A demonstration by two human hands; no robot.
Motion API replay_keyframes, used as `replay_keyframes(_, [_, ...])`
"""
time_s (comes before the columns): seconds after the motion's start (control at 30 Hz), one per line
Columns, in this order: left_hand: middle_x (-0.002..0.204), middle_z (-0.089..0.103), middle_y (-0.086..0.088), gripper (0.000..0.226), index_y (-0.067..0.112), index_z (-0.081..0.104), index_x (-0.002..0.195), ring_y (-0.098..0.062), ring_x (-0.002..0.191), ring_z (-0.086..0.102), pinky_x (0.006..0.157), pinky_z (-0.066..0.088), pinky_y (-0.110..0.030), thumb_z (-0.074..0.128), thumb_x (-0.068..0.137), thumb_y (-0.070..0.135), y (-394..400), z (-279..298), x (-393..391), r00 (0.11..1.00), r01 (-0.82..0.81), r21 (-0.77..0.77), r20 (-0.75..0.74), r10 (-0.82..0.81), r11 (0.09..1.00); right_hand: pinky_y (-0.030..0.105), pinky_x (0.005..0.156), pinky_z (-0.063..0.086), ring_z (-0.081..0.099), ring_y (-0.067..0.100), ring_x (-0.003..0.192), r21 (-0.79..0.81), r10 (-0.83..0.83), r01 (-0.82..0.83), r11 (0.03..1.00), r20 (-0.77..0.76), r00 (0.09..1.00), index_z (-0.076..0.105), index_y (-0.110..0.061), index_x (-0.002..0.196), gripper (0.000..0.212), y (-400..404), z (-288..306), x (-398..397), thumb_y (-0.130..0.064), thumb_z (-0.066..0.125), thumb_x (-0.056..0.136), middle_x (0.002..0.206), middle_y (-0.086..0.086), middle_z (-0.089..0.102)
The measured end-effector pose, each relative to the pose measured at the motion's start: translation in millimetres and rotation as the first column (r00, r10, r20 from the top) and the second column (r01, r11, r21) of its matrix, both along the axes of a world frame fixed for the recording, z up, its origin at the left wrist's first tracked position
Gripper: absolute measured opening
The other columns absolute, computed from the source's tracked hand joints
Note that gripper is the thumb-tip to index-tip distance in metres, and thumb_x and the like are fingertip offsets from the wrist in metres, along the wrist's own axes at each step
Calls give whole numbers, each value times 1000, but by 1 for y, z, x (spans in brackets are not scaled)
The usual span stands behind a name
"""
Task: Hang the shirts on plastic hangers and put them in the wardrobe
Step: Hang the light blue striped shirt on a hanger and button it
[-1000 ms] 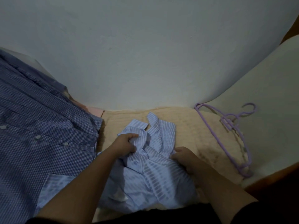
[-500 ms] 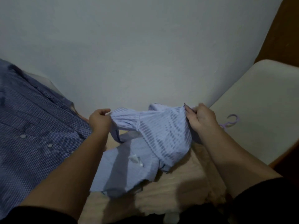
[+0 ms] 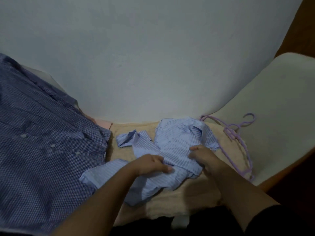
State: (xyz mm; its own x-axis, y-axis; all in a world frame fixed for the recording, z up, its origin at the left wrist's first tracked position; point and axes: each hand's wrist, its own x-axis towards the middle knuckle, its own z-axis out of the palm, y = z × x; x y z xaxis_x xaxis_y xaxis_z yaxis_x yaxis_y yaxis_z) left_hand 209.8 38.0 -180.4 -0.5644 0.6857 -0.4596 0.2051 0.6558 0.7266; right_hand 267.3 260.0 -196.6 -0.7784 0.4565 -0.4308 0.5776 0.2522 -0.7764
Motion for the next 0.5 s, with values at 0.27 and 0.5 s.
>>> replay_keyframes(0.27, [87, 64, -1, 46, 20, 56, 67, -7, 95, 57, 87, 47, -33, 73, 59, 62, 15, -33, 1, 939, -106, 262, -293, 183, 959, 33, 68, 53, 59, 23, 83, -324, -44, -27, 946, -209, 977, 60, -2, 102, 14, -15, 42, 0, -10, 54, 93, 107, 20, 61])
replay_keyframes(0.5, [136, 47, 3, 103, 25, 17, 151, -11, 118, 49, 94, 42, -25, 82, 72, 36, 11, 11, -25, 729, -122, 500, -541, 419, 857, 41, 74, 48, 61, 25, 99, -719, -58, -219, 659, -340, 939, 46, -20, 122, 23, -57, 76, -40, -25, 39, 100, 121, 9, 59])
